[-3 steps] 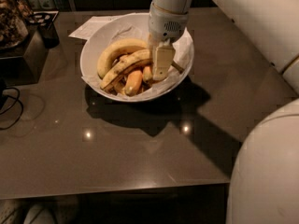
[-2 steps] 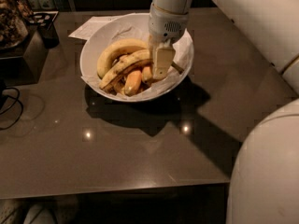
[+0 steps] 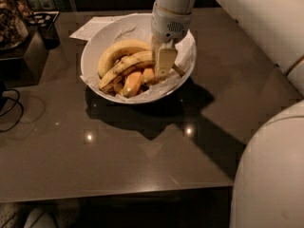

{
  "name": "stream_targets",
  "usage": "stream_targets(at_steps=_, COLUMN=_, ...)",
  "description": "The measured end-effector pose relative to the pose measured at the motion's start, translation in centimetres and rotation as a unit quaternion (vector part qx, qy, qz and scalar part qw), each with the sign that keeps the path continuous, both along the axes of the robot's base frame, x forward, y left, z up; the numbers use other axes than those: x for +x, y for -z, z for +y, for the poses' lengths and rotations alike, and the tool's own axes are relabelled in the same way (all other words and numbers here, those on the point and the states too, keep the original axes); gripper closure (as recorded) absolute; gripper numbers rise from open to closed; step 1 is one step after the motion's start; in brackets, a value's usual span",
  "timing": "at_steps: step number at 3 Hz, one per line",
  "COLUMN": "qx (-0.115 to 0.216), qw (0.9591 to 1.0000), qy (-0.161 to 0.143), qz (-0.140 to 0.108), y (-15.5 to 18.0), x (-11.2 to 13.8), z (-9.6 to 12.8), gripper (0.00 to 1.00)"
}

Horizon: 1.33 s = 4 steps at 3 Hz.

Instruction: Pick banana from white bowl

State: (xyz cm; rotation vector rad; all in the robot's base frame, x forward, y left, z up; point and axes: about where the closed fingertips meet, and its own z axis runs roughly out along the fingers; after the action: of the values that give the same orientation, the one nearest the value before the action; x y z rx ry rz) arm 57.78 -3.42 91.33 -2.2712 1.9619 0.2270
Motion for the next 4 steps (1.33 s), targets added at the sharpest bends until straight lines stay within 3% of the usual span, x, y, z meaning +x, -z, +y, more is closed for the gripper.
stream_targets(at_steps=4, qx=0.000, qw=1.0000, qy=0.000, qz=0.000, y=0.07, x=0.02, z=0.00, gripper=1.00)
